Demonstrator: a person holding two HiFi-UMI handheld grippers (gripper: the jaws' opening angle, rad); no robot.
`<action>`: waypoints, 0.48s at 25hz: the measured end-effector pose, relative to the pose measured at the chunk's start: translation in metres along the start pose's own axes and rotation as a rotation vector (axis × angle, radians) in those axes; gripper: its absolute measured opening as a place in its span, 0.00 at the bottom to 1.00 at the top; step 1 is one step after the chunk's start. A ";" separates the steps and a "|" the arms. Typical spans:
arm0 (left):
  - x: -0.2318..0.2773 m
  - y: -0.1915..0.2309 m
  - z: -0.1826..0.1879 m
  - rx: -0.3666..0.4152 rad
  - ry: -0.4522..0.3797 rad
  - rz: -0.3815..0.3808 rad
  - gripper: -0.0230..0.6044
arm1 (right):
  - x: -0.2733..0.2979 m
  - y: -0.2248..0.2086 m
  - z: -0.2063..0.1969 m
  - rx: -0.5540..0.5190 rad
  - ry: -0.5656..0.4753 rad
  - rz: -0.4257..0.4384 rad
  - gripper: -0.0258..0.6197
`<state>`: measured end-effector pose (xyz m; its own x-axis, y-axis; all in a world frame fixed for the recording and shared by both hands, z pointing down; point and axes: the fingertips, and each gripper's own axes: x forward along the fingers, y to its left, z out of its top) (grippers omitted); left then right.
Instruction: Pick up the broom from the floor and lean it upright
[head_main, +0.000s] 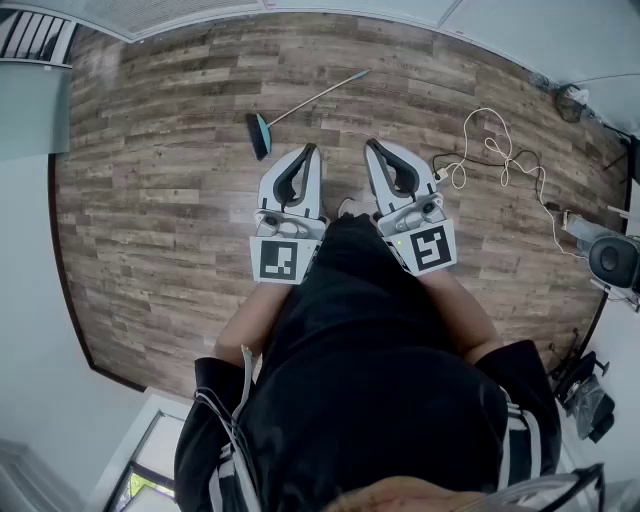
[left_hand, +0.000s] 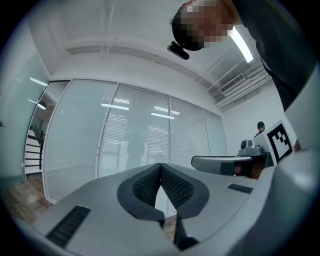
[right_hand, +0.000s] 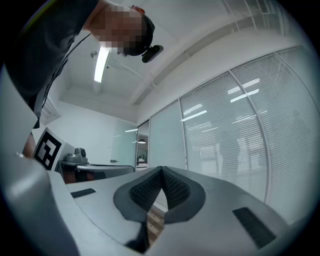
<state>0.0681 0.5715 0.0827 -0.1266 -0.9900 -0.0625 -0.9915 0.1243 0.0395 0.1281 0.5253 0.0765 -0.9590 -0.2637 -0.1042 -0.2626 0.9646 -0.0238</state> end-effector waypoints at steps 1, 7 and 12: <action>-0.003 -0.003 -0.001 0.005 0.001 0.000 0.07 | -0.003 0.001 -0.001 0.001 0.002 0.000 0.07; -0.014 0.003 -0.003 -0.012 -0.012 0.027 0.07 | -0.019 0.000 -0.014 0.003 0.027 0.011 0.07; -0.029 0.053 0.008 -0.008 -0.037 0.140 0.07 | -0.034 -0.014 -0.027 0.041 0.052 -0.016 0.07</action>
<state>0.0194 0.6075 0.0790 -0.2650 -0.9598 -0.0921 -0.9637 0.2605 0.0580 0.1616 0.5207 0.1068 -0.9591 -0.2782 -0.0514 -0.2747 0.9592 -0.0662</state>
